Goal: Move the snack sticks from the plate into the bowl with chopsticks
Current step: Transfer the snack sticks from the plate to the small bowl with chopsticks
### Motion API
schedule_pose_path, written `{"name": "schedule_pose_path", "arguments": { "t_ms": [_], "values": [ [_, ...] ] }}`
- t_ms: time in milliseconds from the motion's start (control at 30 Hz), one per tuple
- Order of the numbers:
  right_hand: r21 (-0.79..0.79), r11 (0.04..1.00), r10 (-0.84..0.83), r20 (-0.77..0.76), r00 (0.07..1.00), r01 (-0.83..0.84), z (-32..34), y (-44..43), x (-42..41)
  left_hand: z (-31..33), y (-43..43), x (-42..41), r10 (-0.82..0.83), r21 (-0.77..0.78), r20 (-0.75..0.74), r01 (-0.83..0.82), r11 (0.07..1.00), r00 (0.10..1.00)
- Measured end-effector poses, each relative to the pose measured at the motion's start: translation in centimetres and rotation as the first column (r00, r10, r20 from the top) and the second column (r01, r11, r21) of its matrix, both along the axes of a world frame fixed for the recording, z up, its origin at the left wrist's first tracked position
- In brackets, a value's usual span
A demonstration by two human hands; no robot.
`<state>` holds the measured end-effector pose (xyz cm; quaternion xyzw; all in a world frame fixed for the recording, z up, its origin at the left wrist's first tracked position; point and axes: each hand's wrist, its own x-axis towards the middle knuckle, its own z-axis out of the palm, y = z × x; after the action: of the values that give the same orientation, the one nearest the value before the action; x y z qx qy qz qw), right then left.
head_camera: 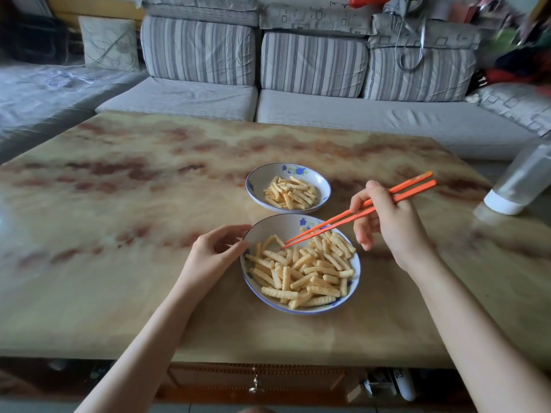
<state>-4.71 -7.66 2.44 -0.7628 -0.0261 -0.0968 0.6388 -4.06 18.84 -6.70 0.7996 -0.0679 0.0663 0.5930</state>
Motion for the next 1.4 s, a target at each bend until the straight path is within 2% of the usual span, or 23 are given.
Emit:
{"name": "schedule_pose_path", "arguments": {
  "t_ms": [467,600,833,1400],
  "values": [
    [0.255,0.94,-0.269,0.141,0.953,0.228,0.7,0.0,2.6,-0.2,0.0,0.1,0.007,0.0,-0.002,-0.007,1.0,1.0],
    [0.272,0.923,-0.323,0.161,0.933,0.273,0.8,0.3,4.8,-0.1,-0.1,0.0,0.011,-0.011,-0.002,-0.011,1.0,1.0],
    [0.21,0.937,-0.314,0.152,0.937,0.279,-0.7,0.8,6.5,-0.2,0.2,0.1,0.006,-0.008,-0.003,-0.006,1.0,1.0],
    [0.262,0.933,-0.289,0.134,0.948,0.247,1.5,-0.7,1.1,0.2,-0.1,-0.1,0.005,0.004,-0.002,-0.005,1.0,1.0]
  ]
}}
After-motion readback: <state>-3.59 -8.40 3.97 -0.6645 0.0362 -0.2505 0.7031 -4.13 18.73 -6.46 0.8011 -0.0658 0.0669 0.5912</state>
